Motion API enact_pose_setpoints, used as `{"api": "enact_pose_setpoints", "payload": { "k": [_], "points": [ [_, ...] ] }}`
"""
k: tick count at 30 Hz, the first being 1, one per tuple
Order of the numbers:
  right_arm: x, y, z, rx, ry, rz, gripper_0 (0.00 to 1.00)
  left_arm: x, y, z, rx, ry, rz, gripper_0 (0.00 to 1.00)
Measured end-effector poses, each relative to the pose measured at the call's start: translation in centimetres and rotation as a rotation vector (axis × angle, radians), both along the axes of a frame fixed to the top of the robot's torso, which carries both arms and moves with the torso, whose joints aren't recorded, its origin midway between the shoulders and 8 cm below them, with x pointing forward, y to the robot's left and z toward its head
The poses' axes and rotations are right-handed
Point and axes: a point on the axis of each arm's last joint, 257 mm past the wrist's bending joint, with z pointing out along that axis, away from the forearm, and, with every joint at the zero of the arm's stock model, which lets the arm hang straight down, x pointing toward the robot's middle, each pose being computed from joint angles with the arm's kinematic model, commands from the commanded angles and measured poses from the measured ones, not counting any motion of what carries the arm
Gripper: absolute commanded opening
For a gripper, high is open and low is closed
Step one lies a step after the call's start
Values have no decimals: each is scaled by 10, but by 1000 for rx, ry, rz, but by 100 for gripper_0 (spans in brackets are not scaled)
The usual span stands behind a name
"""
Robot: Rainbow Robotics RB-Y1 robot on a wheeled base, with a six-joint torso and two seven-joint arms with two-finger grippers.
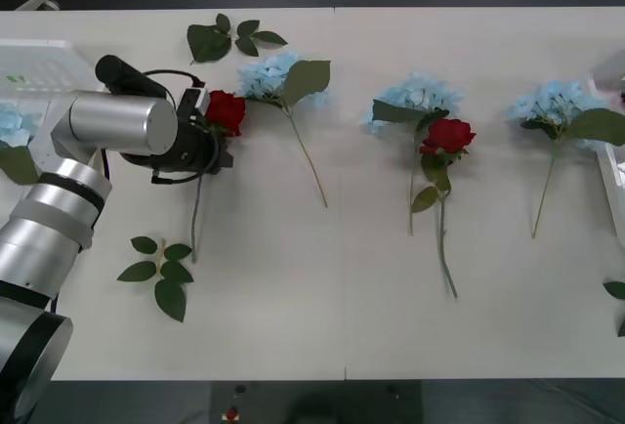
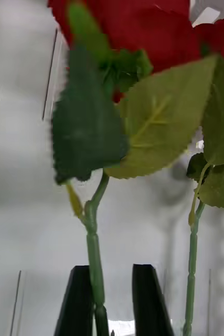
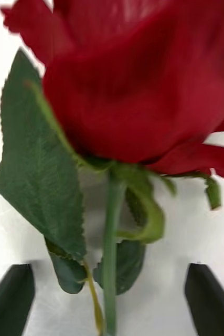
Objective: Put the red flowers into the right box and the blue flowers into the left box
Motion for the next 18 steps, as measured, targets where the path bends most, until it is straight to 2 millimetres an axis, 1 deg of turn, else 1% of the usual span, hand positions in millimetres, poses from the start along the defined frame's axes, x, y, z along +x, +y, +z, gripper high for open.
{"api": "enact_pose_setpoints", "payload": {
  "k": [1, 2, 3, 5, 8, 9, 11, 14, 16, 18],
  "points": [
    [-1, -2, 0, -18, 8, 6, 83, 0, 1, 0, 3, 0, 1, 10],
    [-2, -3, 0, -31, 14, 10, 88, 0, 2, 0, 7, -1, 2, 1],
    [-2, -4, -1, -43, 19, 14, 90, 0, 3, -1, 11, -2, 2, 0],
    [-3, -6, -1, -61, 27, 21, 97, 0, 3, -1, 10, -1, 2, 0],
    [-2, -2, -2, -58, 33, 31, 100, 0, 0, 0, -1, 1, 0, 0],
    [-2, 3, -4, -50, 42, 40, 100, 0, -1, 0, -6, 2, -1, 0],
    [0, 20, -8, -23, 66, 72, 100, -2, -8, 2, -33, 6, -7, 0],
    [2, 49, -10, 28, 109, 131, 100, -10, -25, 10, -98, 33, -31, 0],
    [1, 65, -3, 63, 137, 168, 100, -16, -34, 23, -157, 55, -50, 0],
    [2, 74, 15, 103, 142, 189, 100, -23, -41, 42, -229, 70, -73, 0]
  ]
}}
